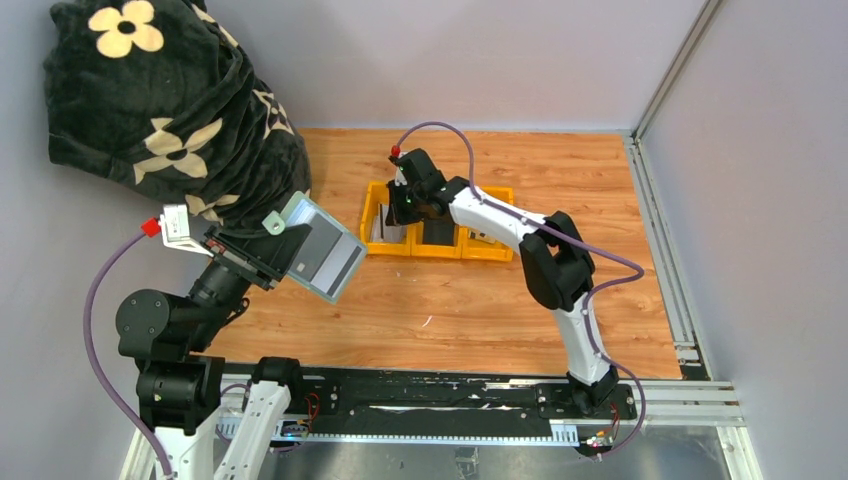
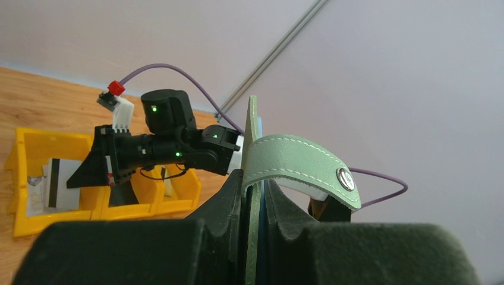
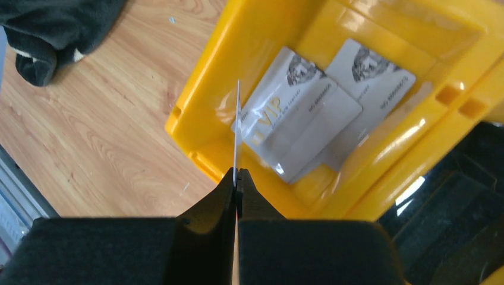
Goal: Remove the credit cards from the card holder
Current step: Place the credit card in the storage box, then remove the credit card from the card holder.
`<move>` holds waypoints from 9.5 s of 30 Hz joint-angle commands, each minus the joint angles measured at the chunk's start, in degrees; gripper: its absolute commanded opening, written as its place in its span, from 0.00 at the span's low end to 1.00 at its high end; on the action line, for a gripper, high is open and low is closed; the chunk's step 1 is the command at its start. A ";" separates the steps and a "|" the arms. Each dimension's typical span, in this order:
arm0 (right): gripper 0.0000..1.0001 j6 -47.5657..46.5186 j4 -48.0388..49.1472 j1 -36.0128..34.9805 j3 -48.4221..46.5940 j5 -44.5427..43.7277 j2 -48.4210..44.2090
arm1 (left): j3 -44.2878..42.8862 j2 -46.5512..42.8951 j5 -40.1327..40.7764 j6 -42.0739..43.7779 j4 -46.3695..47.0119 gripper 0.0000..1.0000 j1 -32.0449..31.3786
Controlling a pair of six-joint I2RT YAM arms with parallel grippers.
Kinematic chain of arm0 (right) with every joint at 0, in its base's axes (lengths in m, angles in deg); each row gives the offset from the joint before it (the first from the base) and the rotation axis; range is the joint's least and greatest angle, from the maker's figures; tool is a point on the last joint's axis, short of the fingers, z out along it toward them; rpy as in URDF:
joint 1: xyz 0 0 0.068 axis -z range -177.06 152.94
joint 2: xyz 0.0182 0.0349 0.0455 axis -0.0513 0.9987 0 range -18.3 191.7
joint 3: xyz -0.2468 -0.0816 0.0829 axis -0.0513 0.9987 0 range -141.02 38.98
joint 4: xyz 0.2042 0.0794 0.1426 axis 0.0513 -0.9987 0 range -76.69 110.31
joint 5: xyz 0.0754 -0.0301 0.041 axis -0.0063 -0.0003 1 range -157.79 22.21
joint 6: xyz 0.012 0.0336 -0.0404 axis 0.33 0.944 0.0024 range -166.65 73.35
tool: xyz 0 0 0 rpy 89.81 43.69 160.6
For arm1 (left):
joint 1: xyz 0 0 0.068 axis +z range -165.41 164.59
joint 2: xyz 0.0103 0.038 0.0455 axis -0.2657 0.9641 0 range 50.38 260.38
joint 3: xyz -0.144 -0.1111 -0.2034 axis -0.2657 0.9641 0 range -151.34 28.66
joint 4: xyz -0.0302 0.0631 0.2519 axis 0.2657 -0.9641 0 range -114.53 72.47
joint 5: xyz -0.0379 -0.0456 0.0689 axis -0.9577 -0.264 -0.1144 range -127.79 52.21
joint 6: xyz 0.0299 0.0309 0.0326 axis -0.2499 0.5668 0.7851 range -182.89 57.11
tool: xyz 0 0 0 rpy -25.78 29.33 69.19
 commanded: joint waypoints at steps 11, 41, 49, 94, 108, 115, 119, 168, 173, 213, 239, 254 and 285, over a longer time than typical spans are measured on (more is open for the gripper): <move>0.26 1.11 -2.07 0.14 -7.55 -4.36 6.78 | -1.96 0.23 -1.25 0.58 0.56 0.00 0.06; 0.81 -9.58 11.39 -12.01 10.16 44.45 -42.76 | -0.10 2.08 -21.83 4.81 6.11 0.00 0.06; 0.80 -15.43 2.94 -19.49 3.44 41.09 -37.52 | -1.92 2.75 -26.99 6.74 5.14 0.00 0.05; 0.00 -2.20 19.98 -15.27 8.04 34.84 -39.42 | -2.70 2.54 -29.69 4.86 6.57 0.30 0.06; 0.00 11.08 58.60 -15.07 33.62 16.02 -50.23 | 6.81 -3.45 -26.63 0.74 4.54 0.28 0.04; 0.08 8.69 61.59 -17.68 36.43 13.46 -49.16 | 3.97 -1.92 -19.02 6.77 -2.67 0.10 0.06; 0.60 4.73 57.18 -17.70 37.62 13.09 -48.87 | -0.42 1.88 -10.91 15.97 -11.70 0.02 0.06; 0.86 -11.95 39.28 -25.16 22.16 0.01 -27.73 | -9.92 14.08 7.57 99.07 -45.22 0.00 -0.29; 0.87 -16.71 32.63 -27.07 19.70 -6.52 -26.15 | -10.70 14.18 6.65 98.37 -45.27 0.00 -0.29; 0.00 -20.00 3.91 -24.18 19.32 33.40 -51.69 | -26.59 16.05 -46.95 55.47 -44.50 0.19 -0.29; 0.36 -17.23 5.79 -19.96 17.12 35.37 -49.50 | -26.56 21.79 -45.91 44.31 -44.87 0.01 -0.29; 0.65 13.23 35.61 -9.63 30.99 19.09 -59.71 | -15.63 14.74 -18.06 27.18 -22.66 0.00 -0.29; 0.41 29.62 56.63 -15.74 32.22 27.46 -42.45 | -8.30 11.50 -33.33 12.74 -5.51 0.00 -0.29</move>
